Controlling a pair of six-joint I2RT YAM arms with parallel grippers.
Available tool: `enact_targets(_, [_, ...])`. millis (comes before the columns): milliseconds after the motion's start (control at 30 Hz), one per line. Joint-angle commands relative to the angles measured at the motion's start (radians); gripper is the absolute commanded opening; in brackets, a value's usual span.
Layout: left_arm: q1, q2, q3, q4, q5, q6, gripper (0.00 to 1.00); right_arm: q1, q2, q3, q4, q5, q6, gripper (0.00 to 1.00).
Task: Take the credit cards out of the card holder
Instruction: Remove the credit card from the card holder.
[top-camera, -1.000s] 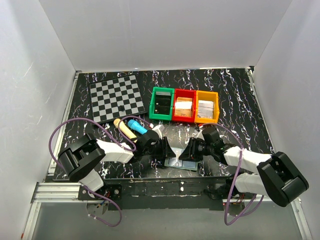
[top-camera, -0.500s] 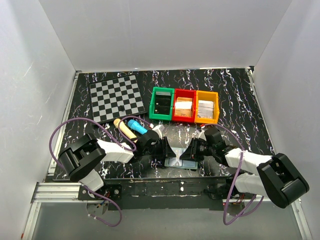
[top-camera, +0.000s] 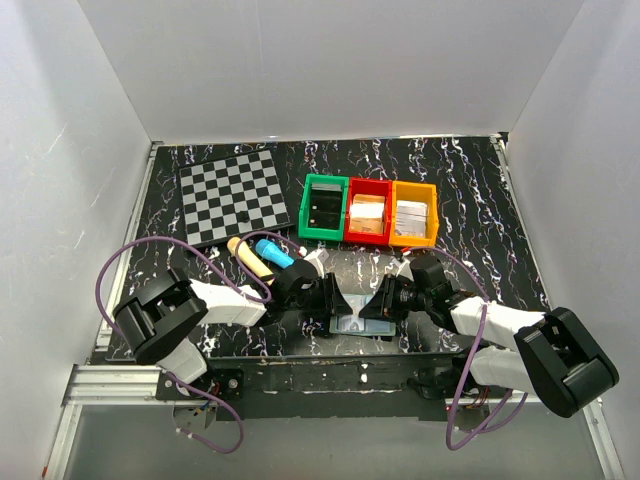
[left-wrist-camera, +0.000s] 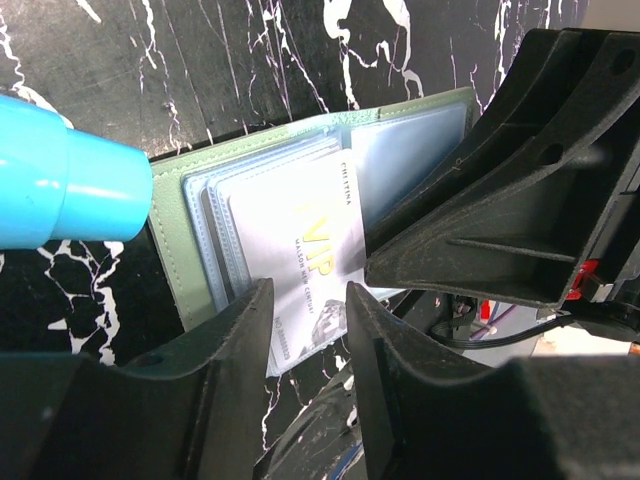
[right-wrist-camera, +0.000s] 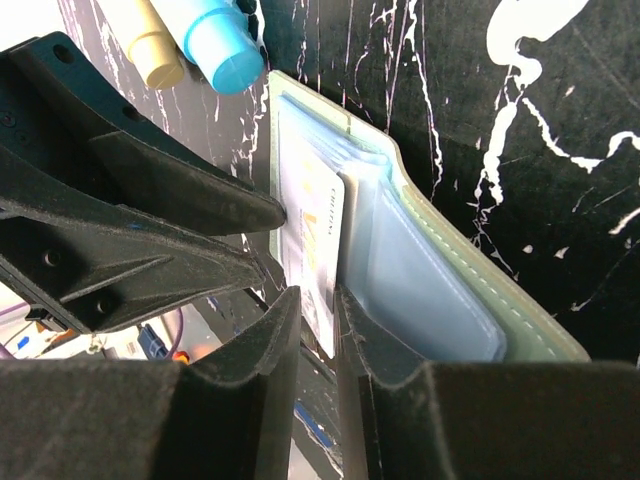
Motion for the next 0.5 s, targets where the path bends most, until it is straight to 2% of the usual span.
enact_targets(0, [-0.001, -0.042, 0.0, -0.092, -0.014, 0.029, 0.37, -0.004, 0.01, -0.001, 0.068, -0.032, 0.008, 0.27])
enact_targets(300, [-0.001, -0.046, 0.007, -0.098, -0.012, 0.034, 0.37, -0.007, 0.018, 0.002, 0.068, -0.038, 0.008, 0.28])
enact_targets(467, [-0.001, -0.011, 0.01, -0.087, -0.005, 0.029, 0.35, -0.007, 0.006, -0.004, 0.085, -0.05, 0.008, 0.33])
